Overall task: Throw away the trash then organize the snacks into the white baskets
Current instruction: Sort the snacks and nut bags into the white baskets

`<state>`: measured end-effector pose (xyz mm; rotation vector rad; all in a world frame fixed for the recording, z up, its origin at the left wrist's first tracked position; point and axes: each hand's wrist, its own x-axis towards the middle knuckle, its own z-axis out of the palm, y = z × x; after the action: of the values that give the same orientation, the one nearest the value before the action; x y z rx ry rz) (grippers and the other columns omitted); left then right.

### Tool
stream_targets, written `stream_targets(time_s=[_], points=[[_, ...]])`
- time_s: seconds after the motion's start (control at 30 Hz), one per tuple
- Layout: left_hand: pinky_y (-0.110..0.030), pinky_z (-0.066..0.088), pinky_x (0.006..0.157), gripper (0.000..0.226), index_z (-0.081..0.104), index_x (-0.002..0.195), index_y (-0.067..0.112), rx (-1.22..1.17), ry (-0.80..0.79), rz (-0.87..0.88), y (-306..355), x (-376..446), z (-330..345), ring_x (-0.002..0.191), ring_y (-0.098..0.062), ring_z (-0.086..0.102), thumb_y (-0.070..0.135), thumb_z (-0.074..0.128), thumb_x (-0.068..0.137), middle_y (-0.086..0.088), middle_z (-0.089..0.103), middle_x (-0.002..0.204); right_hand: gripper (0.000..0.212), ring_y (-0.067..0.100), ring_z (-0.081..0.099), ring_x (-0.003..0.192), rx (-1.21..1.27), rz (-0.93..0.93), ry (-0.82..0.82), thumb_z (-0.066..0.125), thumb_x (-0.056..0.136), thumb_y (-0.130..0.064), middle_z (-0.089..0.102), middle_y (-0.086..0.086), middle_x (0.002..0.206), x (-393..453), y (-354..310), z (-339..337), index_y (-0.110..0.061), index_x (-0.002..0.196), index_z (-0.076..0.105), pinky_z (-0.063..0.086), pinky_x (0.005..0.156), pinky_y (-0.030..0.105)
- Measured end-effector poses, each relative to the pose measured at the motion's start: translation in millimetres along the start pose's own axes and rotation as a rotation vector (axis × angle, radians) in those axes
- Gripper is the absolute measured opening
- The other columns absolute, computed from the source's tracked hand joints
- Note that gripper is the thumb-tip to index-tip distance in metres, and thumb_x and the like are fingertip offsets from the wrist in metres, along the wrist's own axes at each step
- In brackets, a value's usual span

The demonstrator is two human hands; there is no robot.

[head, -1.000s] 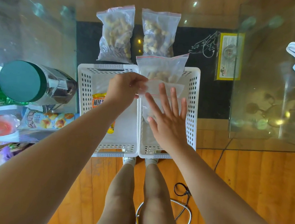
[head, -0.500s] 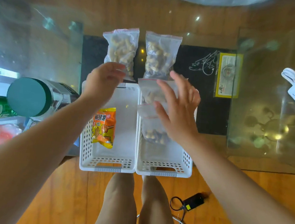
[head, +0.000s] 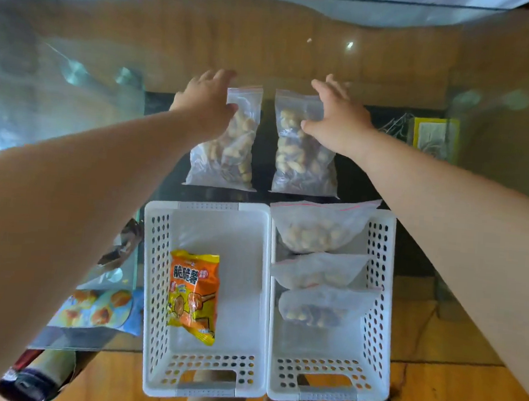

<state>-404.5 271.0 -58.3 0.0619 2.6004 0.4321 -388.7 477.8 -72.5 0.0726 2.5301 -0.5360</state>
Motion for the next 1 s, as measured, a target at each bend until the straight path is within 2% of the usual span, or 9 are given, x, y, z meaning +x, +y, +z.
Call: stream_targets(time_s=[0.13,0.2,0.3,0.47,0.6,0.7,0.83,0.93,1.0], points=[[-0.050,0.029,0.110,0.053,0.021,0.147,0.019,0.067,-0.075,-0.003,-5,4,2,0.138,-0.032,0.030,0.020,0.040,0.098,-0.008,0.030,0.153,0.064,0.028,0.000,0.146,-0.125,-0.005,-0.069,0.041,0.095,-0.038,0.007,0.003,0.159,8,-5,7,-0.026,0.149,0.009,0.005,0.116,0.048],[-0.049,0.031,0.109,0.048,0.027,0.145,0.018,0.067,-0.069,-0.005,-7,5,1,0.134,-0.033,0.035,0.021,0.040,0.099,-0.010,0.036,0.148,0.056,0.029,0.016,0.144,-0.141,-0.002,-0.003,0.039,0.096,-0.035,0.026,0.007,0.154,9,-6,8,-0.024,0.147,0.020,0.013,0.115,0.047],[-0.042,0.038,0.093,0.035,0.047,0.129,0.013,0.078,-0.032,-0.005,-9,3,-6,0.111,-0.034,0.052,0.026,0.044,0.097,-0.016,0.057,0.124,0.039,0.030,0.049,0.120,-0.110,-0.014,0.191,0.043,0.096,-0.030,0.056,0.007,0.129,7,-7,5,-0.019,0.133,0.046,0.031,0.101,0.040],[-0.029,0.041,0.068,0.017,0.068,0.087,0.010,-0.155,0.065,0.040,-3,-22,-27,0.076,-0.022,0.053,0.027,0.066,0.083,-0.004,0.063,0.080,0.024,0.027,0.059,0.092,0.114,-0.080,0.222,0.051,0.092,-0.023,0.063,0.005,0.088,-19,-5,-14,-0.008,0.093,0.069,0.034,0.073,0.027],[-0.018,0.043,0.055,0.014,0.071,0.072,0.016,-0.295,0.149,0.034,9,-68,-46,0.057,-0.012,0.049,0.025,0.080,0.066,0.006,0.055,0.058,0.018,0.018,0.054,0.080,0.296,-0.176,0.312,0.055,0.090,-0.018,0.065,0.008,0.088,-68,-7,-41,-0.006,0.089,0.068,0.038,0.070,0.029],[0.000,0.034,0.049,0.022,0.070,0.077,0.025,-0.379,0.186,0.052,18,-98,-56,0.053,0.001,0.047,0.024,0.084,0.059,0.019,0.053,0.058,0.017,0.023,0.054,0.078,0.325,-0.260,0.354,0.053,0.090,-0.011,0.062,0.012,0.084,-101,-10,-51,0.000,0.087,0.066,0.038,0.069,0.033],[0.001,0.035,0.048,0.028,0.072,0.088,0.025,-0.452,0.313,0.051,23,-106,-63,0.050,0.015,0.053,0.023,0.083,0.062,0.023,0.052,0.059,0.020,0.014,0.048,0.074,0.274,-0.255,0.545,0.049,0.092,-0.015,0.052,-0.003,0.081,-118,-4,-61,-0.003,0.088,0.065,0.031,0.058,0.024],[0.001,0.036,0.049,0.031,0.075,0.096,0.017,-0.390,0.279,0.001,18,-98,-49,0.053,0.007,0.053,0.027,0.080,0.067,0.014,0.059,0.068,0.019,0.016,0.047,0.073,0.230,-0.163,0.576,0.050,0.092,-0.020,0.051,-0.002,0.081,-112,8,-54,-0.007,0.090,0.065,0.028,0.059,0.026],[0.001,0.031,0.051,0.032,0.074,0.101,0.013,-0.341,0.195,-0.083,9,-96,-33,0.059,0.000,0.049,0.029,0.075,0.074,0.008,0.062,0.073,0.021,0.018,0.045,0.077,0.105,-0.033,0.453,0.053,0.091,-0.022,0.050,0.003,0.086,-101,18,-41,-0.007,0.097,0.065,0.028,0.062,0.026]])
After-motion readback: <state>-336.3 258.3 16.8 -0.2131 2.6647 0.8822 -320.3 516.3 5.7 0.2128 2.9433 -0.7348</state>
